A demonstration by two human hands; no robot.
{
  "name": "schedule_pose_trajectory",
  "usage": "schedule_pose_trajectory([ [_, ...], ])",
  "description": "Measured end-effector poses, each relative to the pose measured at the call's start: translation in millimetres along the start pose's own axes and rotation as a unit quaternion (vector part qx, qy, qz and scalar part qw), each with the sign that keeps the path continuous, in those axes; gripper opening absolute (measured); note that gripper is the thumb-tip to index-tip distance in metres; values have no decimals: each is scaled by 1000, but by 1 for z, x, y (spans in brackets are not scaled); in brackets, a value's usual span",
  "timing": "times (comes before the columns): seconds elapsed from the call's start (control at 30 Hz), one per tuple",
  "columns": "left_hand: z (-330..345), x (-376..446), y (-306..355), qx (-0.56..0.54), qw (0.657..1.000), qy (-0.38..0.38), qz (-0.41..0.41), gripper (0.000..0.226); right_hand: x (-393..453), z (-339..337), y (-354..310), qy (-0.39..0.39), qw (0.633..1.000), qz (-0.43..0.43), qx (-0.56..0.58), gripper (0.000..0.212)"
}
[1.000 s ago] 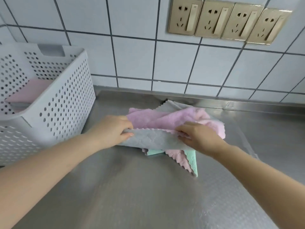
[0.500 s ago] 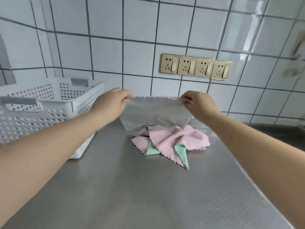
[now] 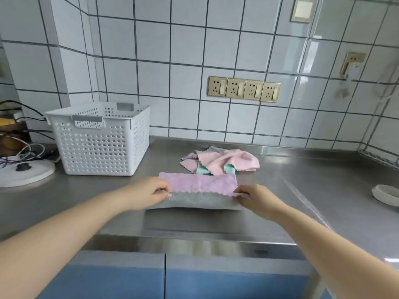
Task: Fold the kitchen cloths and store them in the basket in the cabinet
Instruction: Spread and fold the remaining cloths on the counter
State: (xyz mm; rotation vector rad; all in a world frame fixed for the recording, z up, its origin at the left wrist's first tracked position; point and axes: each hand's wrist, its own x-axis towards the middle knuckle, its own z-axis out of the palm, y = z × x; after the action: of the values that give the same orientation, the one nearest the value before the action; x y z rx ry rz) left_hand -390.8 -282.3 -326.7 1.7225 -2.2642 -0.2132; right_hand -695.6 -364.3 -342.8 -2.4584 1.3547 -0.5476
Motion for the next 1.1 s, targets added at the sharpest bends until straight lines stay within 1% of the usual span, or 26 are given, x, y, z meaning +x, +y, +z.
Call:
schedule_pose_trajectory([
  [0.1,24,-19,2,-46,999,0,-21,29,-16,12,6,-15,999,22,45,13],
  [0.17,31,-26,3,-56,998,3,-36,26,-21,14,8,-10,998,39,56,11],
  [0.23,32,-28,3,-62,997,4,-43,24,-22,14,11,-8,998,53,42,4],
  [0.33,28,-26,4,-70,996,1,-54,16,-24,14,17,-20,997,71,28,20],
  [0.4,26,-21,3,-72,995,-9,-63,16,-23,15,23,-32,993,93,60,19],
  [0.47,25,-16,2,-115,990,-5,-80,10,-21,15,28,-25,990,113,81,19],
  [0.5,25,-13,0,-150,984,6,-91,4,-18,15,31,-15,989,118,84,23],
  [0.53,24,-10,-1,-189,976,19,-103,5,-14,14,33,-1,989,123,85,25],
  [0.57,23,-8,-3,-236,964,29,-120,10,-11,14,34,13,988,126,84,26],
  [0.63,23,-2,-8,-343,925,32,-158,18,0,14,38,30,987,133,86,23],
  [0.7,25,3,-13,-409,891,38,-192,24,13,15,41,36,986,141,80,24],
  [0.77,26,9,-21,-418,880,56,-219,28,27,17,44,43,987,146,60,26],
  [0.83,28,18,-31,-410,876,73,-241,29,43,20,47,44,986,152,51,27],
  [0.97,33,37,-47,-365,885,106,-270,27,69,28,54,27,984,164,59,29],
  [1.1,39,55,-59,-343,888,130,-276,27,88,37,60,15,984,173,22,35],
])
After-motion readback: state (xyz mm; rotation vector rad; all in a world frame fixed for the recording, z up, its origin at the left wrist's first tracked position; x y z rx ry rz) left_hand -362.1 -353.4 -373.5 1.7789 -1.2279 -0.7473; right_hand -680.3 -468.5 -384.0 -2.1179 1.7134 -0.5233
